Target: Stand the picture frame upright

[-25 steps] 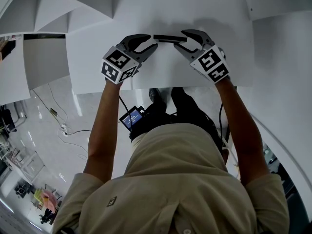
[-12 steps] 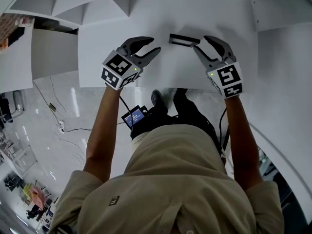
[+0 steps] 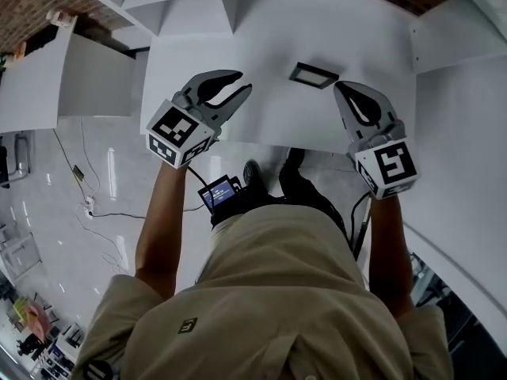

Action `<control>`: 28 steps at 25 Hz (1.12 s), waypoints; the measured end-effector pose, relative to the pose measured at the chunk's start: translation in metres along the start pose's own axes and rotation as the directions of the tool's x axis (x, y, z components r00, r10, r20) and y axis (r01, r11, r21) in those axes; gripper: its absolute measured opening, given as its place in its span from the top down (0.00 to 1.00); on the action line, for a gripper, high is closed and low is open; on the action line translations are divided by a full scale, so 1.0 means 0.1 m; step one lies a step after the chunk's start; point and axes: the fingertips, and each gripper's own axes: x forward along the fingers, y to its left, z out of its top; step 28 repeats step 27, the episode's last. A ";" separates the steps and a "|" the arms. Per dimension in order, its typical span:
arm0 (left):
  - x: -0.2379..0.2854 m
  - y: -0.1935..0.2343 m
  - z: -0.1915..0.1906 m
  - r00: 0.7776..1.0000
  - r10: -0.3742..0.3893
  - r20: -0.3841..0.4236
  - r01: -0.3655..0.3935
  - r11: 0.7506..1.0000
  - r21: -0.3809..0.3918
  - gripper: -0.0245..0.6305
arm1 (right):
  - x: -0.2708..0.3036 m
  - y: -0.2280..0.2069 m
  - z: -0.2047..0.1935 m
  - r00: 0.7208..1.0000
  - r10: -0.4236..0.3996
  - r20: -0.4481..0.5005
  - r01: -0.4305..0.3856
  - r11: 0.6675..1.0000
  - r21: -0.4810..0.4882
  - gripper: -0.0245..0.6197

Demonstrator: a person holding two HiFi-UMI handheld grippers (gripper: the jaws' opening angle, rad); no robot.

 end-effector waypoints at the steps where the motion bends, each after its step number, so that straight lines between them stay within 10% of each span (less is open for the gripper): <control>1: -0.09 -0.02 0.04 1.000 0.006 0.011 -0.006 1.000 0.004 0.80 | -0.03 0.09 0.08 1.000 0.020 0.006 -0.020 1.000 -0.001 0.95; 6: -0.49 -0.16 0.27 0.998 0.014 0.065 -0.015 1.000 0.023 0.94 | -0.17 0.52 0.39 0.997 0.082 0.008 -0.082 0.996 -0.020 0.96; 28: -1.34 -0.84 0.94 0.978 -0.087 0.190 0.055 0.984 0.169 0.95 | -0.70 1.17 0.98 1.000 0.020 0.013 -0.019 0.998 -0.051 0.96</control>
